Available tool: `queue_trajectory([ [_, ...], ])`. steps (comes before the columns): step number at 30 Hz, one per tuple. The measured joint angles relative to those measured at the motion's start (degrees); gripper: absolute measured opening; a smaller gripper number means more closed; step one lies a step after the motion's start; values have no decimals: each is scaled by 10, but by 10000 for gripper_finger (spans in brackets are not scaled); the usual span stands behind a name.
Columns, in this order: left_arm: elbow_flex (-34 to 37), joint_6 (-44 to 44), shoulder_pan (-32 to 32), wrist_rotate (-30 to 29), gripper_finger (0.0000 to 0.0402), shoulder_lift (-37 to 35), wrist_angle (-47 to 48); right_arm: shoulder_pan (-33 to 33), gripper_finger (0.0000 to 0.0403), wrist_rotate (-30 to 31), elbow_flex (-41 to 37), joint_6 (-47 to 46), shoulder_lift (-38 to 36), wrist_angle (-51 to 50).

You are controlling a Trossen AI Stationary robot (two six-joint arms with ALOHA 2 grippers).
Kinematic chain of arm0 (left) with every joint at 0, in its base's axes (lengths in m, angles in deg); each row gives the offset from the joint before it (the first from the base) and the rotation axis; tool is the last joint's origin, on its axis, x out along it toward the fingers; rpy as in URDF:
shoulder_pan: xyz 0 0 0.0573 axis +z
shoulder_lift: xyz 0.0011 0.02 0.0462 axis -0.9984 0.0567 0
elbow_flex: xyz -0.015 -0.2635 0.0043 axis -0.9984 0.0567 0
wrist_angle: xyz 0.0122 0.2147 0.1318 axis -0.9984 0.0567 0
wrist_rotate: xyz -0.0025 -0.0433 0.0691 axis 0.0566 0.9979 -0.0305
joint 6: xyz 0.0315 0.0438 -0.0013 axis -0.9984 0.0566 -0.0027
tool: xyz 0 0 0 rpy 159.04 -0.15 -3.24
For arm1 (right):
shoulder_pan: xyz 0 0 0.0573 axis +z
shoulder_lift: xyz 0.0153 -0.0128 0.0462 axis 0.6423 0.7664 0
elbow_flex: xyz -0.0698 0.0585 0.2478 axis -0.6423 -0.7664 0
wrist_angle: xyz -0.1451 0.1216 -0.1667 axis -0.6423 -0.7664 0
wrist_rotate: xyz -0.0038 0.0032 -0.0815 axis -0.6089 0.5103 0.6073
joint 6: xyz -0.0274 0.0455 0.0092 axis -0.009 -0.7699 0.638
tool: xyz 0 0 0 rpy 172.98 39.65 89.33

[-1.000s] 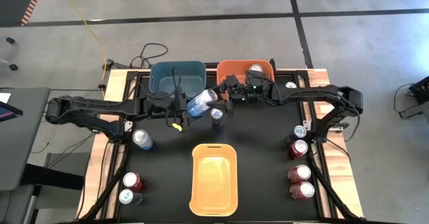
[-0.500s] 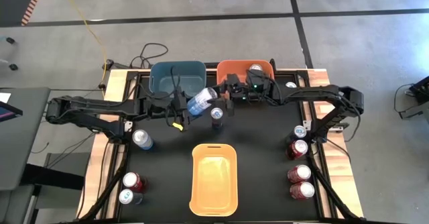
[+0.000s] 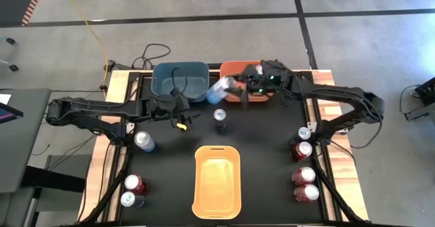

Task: Sort soda cans
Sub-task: Put the blue white soda can into the orange bin

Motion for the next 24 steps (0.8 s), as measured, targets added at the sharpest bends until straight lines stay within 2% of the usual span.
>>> queue_trajectory([
  [6,0,5,0,-11,329,0,14,-89,266,11,1,6,-5,-66],
  [12,1,14,0,-13,329,0,27,-157,266,23,0,12,69,-90],
  [22,1,10,3,-14,329,0,46,-181,266,51,0,24,154,-80],
  [24,1,15,5,-14,329,0,45,-177,266,79,0,36,162,-81],
])
